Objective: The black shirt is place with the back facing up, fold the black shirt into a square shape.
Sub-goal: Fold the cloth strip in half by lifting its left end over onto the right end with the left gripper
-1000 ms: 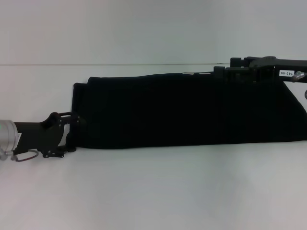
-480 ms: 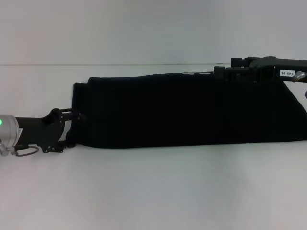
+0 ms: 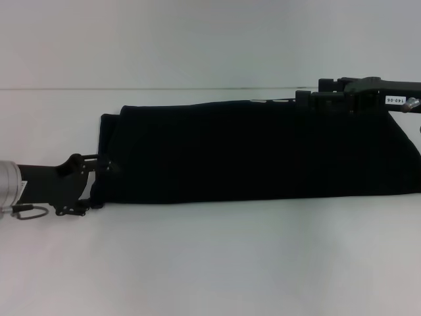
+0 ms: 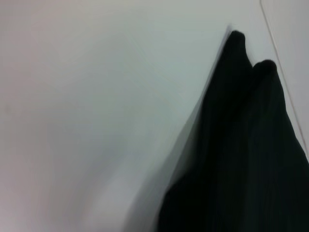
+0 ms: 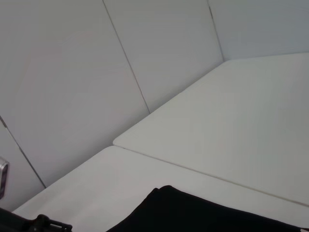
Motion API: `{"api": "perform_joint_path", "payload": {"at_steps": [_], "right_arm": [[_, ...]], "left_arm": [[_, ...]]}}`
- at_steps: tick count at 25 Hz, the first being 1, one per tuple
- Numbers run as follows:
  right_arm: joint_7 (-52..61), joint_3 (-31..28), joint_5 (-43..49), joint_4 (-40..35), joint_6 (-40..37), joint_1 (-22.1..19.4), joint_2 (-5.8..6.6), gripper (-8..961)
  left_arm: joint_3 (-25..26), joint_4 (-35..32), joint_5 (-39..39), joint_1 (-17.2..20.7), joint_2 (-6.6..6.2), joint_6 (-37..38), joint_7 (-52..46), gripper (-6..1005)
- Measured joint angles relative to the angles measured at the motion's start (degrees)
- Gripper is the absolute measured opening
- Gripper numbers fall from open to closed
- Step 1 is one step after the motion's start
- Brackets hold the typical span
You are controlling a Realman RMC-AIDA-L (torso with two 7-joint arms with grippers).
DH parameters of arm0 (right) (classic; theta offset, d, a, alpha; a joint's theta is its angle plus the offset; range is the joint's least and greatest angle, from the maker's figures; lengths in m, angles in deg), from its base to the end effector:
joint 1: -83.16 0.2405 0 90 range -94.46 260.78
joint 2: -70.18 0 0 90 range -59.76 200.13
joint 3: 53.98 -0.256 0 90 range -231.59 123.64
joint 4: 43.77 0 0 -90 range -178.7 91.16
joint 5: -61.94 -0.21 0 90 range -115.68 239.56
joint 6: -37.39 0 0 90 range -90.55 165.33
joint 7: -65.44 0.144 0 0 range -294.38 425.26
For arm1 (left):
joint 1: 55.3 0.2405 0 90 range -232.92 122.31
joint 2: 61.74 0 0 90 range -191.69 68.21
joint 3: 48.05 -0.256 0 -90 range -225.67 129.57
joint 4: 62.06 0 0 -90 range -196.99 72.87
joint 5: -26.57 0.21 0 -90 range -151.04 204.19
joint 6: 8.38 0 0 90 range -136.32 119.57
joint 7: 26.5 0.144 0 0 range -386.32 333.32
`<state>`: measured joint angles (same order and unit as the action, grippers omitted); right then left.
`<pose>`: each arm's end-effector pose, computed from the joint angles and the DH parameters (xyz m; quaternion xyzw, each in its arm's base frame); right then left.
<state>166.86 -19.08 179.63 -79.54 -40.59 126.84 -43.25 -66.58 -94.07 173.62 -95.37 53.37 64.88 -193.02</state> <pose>0.2194 0.4199 0.0462 -0.8961 0.3219 0.2388 0.1905 -0.3178 0.3748 0.0240 -0.4980 -0.8343 -0.1922 0.1376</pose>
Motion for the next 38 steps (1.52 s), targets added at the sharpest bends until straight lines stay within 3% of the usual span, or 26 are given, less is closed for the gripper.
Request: {"api": "perform_joint_path", "payload": {"at_steps": [12, 25, 38], "right_arm": [[-0.1, 0.1, 0.0, 0.0, 0.2, 0.1, 0.14, 930], [-0.1, -0.1, 0.0, -0.5, 0.3, 0.4, -0.07, 929], [-0.1, -0.1, 0.0, -0.6, 0.3, 0.4, 0.00, 929]], "left_arm": [[-0.5, 0.5, 0.8, 0.3, 0.43, -0.3, 0.0, 848], [-0.9, 1.1, 0.6, -0.8, 0.06, -3.7, 0.9, 846], [-1.2, 1.1, 0.3, -1.3, -0.06, -2.5, 2.0, 843]]}}
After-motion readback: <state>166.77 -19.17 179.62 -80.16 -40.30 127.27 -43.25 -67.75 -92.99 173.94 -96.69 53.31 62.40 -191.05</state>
